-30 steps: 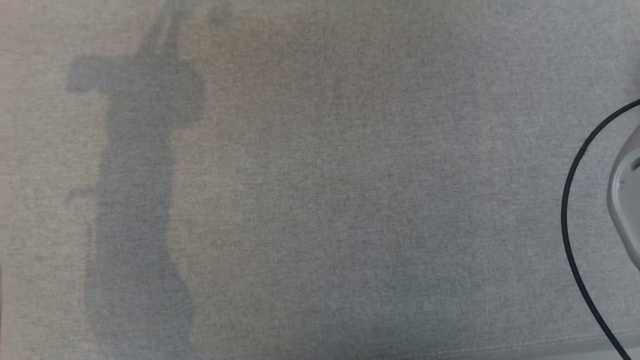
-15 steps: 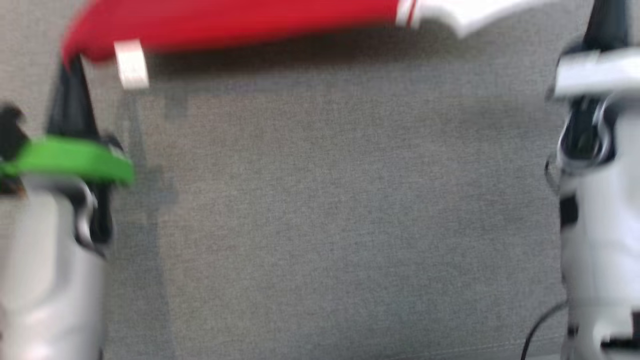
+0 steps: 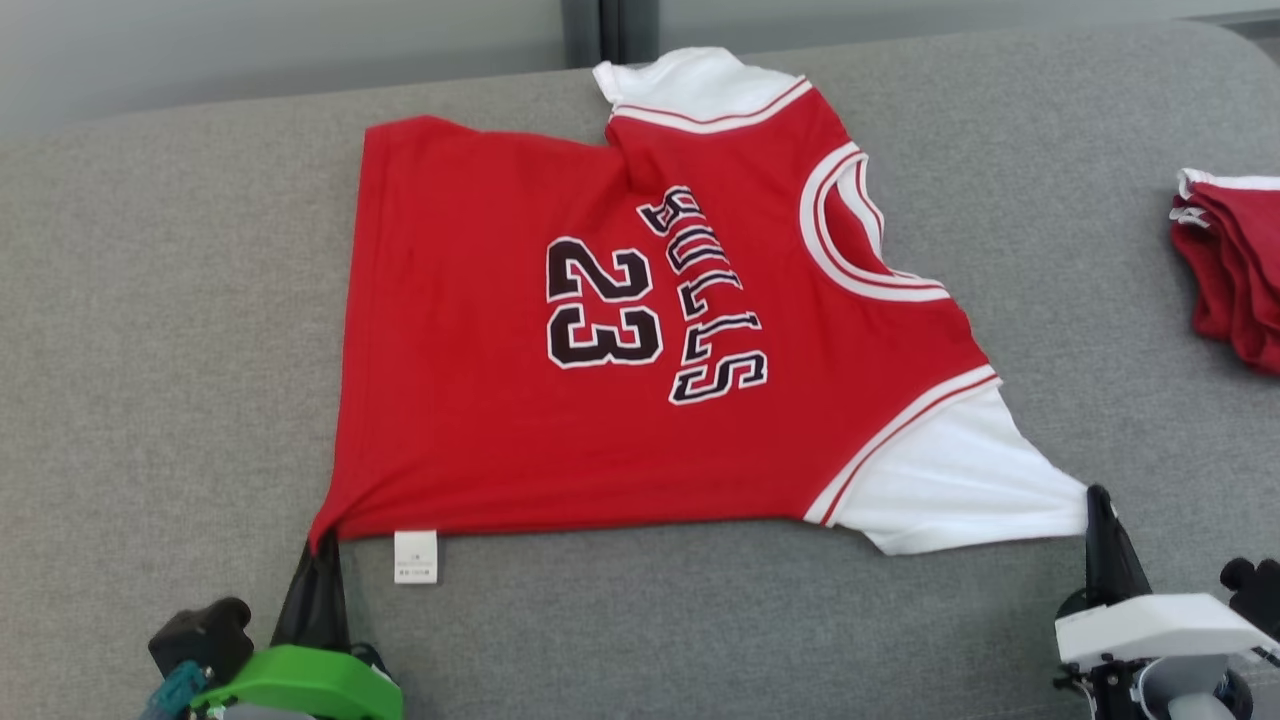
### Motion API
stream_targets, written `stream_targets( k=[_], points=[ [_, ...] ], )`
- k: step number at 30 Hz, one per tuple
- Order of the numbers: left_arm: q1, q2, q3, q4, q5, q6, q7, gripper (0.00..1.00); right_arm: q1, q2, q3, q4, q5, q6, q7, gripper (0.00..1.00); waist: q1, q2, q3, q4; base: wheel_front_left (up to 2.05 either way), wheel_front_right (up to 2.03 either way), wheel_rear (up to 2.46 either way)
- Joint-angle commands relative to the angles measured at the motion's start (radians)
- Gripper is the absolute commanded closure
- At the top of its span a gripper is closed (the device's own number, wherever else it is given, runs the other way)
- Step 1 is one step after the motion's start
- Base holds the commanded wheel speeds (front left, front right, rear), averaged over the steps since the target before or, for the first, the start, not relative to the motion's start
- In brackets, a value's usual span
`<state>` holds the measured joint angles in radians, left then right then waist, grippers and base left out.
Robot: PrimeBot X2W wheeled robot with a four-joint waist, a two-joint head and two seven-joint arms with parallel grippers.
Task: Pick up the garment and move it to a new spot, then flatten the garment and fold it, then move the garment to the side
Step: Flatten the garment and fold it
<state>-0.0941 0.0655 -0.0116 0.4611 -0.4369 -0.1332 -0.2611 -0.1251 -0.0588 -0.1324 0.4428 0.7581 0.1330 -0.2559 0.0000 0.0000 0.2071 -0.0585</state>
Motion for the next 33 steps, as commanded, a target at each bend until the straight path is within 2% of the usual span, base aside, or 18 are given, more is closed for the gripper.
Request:
stream_targets(
  k=[1,11,17,25,33],
  points=[
    [0.035,0.006,0.009,-0.01,0.004,0.005,-0.005,1.0,0.032,-0.011,-0.005,0.004,0.011,-0.004,-0.011,1.0,0.0,0.0,-0.068,0.004,0.0,0.0,0.0],
    [0.204,-0.009,-0.023,-0.05,0.026,0.005,-0.005,1.0,0.172,-0.004,-0.001,-0.005,0.024,-0.004,-0.011,1.0,0.0,0.0,-0.16,0.015,0.0,0.0,0.0],
    [0.224,-0.01,-0.042,-0.091,0.013,0.005,-0.005,1.0,0.203,-0.002,-0.024,-0.031,0.039,-0.004,-0.011,1.0,0.0,0.0,-0.166,0.027,0.0,0.0,0.0],
    [0.128,-0.011,-0.059,-0.15,0.032,0.004,-0.005,1.0,0.081,-0.006,-0.026,-0.082,0.024,-0.003,-0.01,1.0,0.0,0.0,-0.126,0.029,0.0,0.0,0.0],
    [-0.011,-0.011,-0.066,-0.111,0.03,0.004,-0.004,1.0,-0.119,-0.016,-0.006,-0.05,-0.023,-0.003,0.005,1.0,0.0,0.0,-0.053,0.042,0.0,0.0,0.0]
  ],
)
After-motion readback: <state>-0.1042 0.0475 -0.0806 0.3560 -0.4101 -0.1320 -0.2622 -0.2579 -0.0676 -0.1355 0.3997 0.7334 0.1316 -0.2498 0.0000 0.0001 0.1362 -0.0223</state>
